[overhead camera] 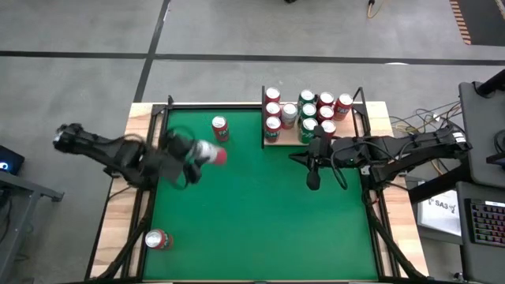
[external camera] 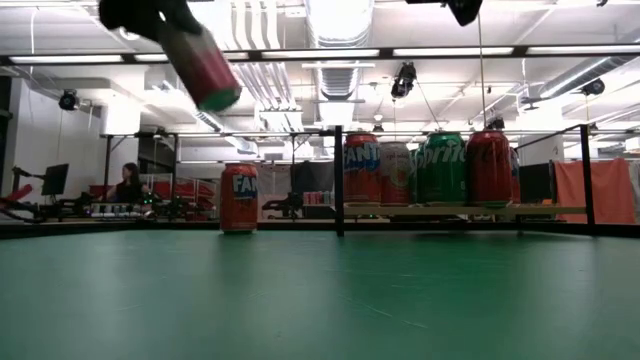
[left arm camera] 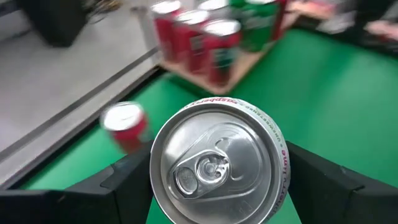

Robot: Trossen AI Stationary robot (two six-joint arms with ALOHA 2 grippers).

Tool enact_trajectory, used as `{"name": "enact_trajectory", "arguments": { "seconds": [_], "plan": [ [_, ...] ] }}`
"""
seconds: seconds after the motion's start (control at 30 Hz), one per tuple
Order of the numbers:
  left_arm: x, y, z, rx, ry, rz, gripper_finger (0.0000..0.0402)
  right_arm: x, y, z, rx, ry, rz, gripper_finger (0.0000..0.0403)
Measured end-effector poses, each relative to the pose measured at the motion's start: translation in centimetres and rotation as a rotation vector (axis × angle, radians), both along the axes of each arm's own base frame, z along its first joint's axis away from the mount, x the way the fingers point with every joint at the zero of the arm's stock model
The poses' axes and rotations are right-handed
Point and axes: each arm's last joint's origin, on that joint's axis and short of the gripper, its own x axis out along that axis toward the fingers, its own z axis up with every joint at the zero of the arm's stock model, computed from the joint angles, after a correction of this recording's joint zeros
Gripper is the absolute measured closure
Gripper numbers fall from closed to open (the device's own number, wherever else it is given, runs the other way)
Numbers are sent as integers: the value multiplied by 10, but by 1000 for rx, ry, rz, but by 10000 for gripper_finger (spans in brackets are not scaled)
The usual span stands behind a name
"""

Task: Place canned beverage on shelf
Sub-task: Put the pink/white soda can on the shelf aligned with the other pink/white soda can

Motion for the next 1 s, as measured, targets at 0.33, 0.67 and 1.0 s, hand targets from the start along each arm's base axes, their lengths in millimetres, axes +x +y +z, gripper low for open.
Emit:
{"name": "enact_trajectory", "arguments": {
  "seconds": [0.33, 0.67, 1.0],
  "plan": [
    [2, -102, -16, 44, -179, -211, 121, 1, 3, -3, 50, 4, 80, 394],
    [54, -153, -38, 309, 39, -412, 118, 2, 10, -6, 161, 28, 250, 394],
    [89, -179, -10, 478, 204, -549, 116, 30, 31, -37, 123, 149, 343, 350]
  ]
}}
